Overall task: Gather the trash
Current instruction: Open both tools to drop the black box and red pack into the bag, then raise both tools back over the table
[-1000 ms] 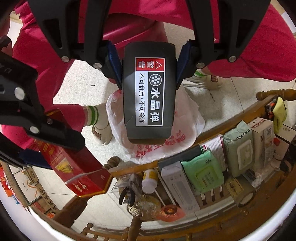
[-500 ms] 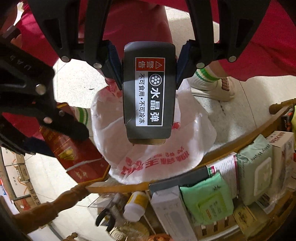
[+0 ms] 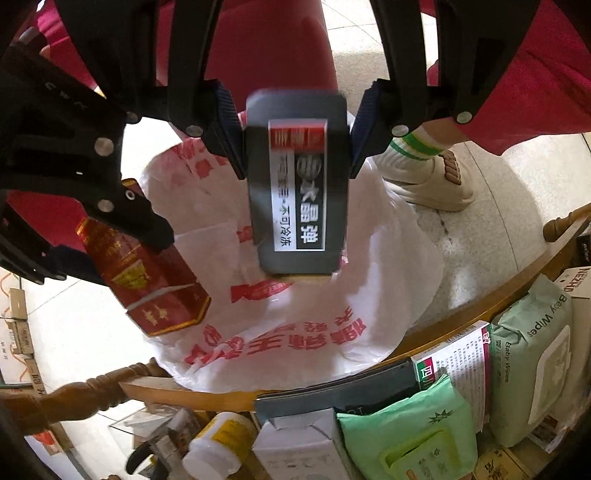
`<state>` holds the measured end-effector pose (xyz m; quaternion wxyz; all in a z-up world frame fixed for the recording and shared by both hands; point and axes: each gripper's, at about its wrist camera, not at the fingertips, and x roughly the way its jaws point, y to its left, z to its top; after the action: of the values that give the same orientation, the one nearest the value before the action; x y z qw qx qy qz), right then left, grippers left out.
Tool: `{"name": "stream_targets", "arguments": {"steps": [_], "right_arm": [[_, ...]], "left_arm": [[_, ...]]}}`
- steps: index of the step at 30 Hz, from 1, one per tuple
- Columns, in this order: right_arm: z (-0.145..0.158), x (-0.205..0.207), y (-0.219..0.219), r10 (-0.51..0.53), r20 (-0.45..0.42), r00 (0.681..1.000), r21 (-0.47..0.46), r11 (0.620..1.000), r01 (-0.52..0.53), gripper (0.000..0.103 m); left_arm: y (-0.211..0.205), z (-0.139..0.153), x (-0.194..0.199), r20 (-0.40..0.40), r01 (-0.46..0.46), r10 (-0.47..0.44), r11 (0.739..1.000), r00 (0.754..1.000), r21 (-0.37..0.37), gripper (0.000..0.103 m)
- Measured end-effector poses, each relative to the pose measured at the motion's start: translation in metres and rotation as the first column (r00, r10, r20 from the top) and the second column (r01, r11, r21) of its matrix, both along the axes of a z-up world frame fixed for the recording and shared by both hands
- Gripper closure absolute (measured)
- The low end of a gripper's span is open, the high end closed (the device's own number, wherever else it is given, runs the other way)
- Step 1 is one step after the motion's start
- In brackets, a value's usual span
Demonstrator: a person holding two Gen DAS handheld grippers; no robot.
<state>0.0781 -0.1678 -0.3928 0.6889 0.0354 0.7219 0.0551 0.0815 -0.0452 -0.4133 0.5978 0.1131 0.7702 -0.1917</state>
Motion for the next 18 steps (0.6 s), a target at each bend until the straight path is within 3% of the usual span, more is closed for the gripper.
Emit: {"name": "stream_targets", "arguments": {"steps": [1, 2, 3, 4, 18], "right_arm": [[-0.001, 0.001, 0.0, -0.004, -0.002, 1.0, 0.001, 1.0, 0.004, 0.041], [-0.002, 0.002, -0.001, -0.01, -0.001, 1.0, -0.003, 1.0, 0.01, 0.03], [-0.002, 0.003, -0.003, -0.017, 0.001, 1.0, -0.005, 1.0, 0.017, 0.025], [-0.002, 0.003, -0.005, -0.023, 0.004, 1.0, -0.003, 1.0, 0.023, 0.025], [0.011, 0.002, -0.008, -0.033, 0.032, 0.999, -0.006, 0.999, 0.033, 0.025]], "left_arm": [[0.001, -0.002, 0.001, -0.004, 0.0, 0.0, 1.0, 1.0, 0.001, 0.046], [0.001, -0.004, 0.002, -0.012, 0.003, -0.003, 1.0, 1.0, 0.009, 0.039], [0.001, -0.006, 0.002, -0.009, 0.002, -0.002, 1.0, 1.0, 0.019, 0.026], [0.002, -0.006, 0.002, -0.003, 0.0, 0.0, 1.0, 1.0, 0.02, 0.022], [0.003, 0.009, 0.003, 0.038, -0.012, 0.011, 0.999, 0.999, 0.04, 0.021]]}}
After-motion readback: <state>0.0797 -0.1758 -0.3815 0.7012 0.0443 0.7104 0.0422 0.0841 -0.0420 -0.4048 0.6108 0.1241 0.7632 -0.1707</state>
